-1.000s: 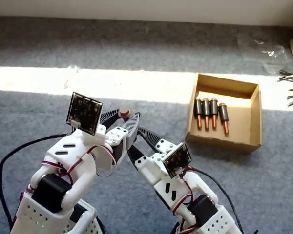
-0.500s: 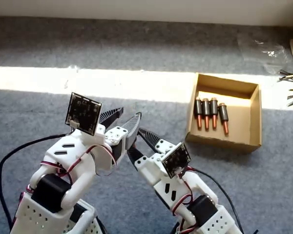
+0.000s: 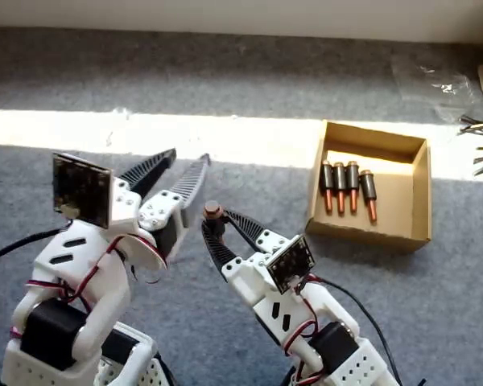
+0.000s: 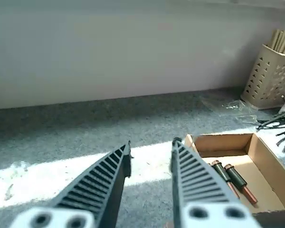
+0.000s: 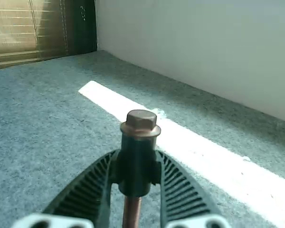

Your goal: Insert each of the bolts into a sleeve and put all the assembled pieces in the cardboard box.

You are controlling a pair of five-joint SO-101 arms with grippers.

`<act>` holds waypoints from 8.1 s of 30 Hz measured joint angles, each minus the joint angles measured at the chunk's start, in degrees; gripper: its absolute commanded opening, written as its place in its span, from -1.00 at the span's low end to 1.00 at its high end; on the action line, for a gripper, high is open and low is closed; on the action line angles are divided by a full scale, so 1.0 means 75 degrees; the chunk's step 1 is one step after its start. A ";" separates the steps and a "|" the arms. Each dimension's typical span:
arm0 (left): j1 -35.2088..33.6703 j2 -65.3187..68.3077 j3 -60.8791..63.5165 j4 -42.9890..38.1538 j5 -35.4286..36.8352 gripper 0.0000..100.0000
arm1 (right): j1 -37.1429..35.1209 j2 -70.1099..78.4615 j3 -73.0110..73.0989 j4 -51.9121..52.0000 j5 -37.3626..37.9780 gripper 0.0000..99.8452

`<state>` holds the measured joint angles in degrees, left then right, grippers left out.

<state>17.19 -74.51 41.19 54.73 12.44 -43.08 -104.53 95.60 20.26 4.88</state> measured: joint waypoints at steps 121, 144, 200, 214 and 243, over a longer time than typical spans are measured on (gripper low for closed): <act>-0.3247 -0.3880 0.7291 0.2755 -0.1547 -0.99 | 0.7725 1.2484 -0.8850 0.2673 0.1782 -0.99; -0.3247 -0.3880 0.7291 0.2755 -0.1547 -0.99 | 0.7994 1.6481 -1.1815 0.2661 0.2403 -0.87; -0.3259 -0.3880 0.7291 0.2755 -0.1547 -0.99 | 0.4935 0.7818 -1.1710 0.9143 0.1594 -0.99; -0.3259 -0.3880 0.7291 0.2755 -0.1547 -0.99 | 0.4911 0.3727 -0.7150 0.7795 0.1383 -0.99; -0.3259 -0.3880 0.7291 0.2755 -0.1547 -0.99 | 0.5685 0.0246 -0.3294 0.6552 0.1594 -0.99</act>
<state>-7.25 -103.60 95.87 75.38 0.84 -0.44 -102.68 70.90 69.41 16.84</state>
